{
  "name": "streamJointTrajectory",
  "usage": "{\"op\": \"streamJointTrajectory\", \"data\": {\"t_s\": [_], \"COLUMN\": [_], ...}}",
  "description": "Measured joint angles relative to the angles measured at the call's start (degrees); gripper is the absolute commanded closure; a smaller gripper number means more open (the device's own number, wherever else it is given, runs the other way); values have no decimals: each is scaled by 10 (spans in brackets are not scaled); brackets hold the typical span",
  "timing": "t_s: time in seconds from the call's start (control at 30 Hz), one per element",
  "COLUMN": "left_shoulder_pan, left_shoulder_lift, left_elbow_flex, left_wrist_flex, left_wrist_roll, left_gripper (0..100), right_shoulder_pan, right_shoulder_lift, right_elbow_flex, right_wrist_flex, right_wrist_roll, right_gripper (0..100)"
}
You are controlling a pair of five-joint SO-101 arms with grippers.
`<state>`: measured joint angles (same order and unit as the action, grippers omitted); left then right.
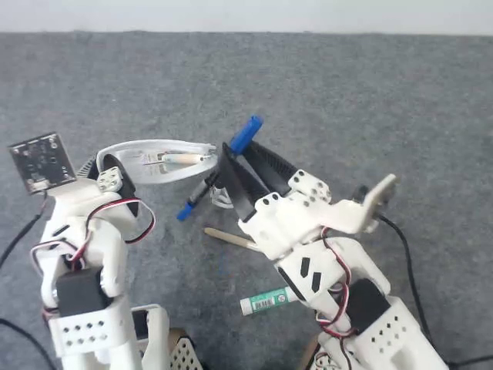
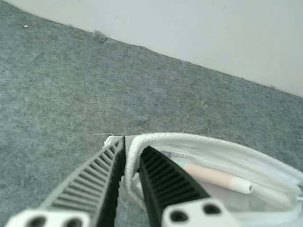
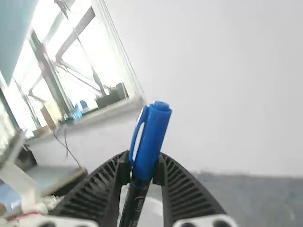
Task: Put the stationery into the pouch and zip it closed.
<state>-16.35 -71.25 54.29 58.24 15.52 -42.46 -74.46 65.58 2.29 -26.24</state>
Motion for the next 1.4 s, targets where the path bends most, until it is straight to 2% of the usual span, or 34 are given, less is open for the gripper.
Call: {"op": "streamJointTrajectory", "data": {"t_s": [0.2,0.37,0.67,0.93,1.1,1.3,1.4], "left_shoulder_pan": [0,0,0,0,2,2,3], "left_shoulder_lift": [0,-4,-4,-4,-4,-3,-2], "left_elbow_flex": [0,6,7,7,7,7,7], "left_wrist_flex": [0,0,0,0,0,0,0], "left_wrist_roll": [0,0,0,0,0,-1,-2], "left_gripper": [988,988,988,988,988,988,988], "right_shoulder_pan": [2,32,44,38,-4,-40,-44], "right_shoulder_lift": [61,126,290,388,404,404,404], "right_elbow_flex": [0,0,0,-1,20,45,47], "right_wrist_flex": [-126,-220,-336,-378,-378,-378,-378], "right_wrist_roll": [0,26,58,141,204,269,276], "right_gripper": [991,991,991,989,984,845,848]}}
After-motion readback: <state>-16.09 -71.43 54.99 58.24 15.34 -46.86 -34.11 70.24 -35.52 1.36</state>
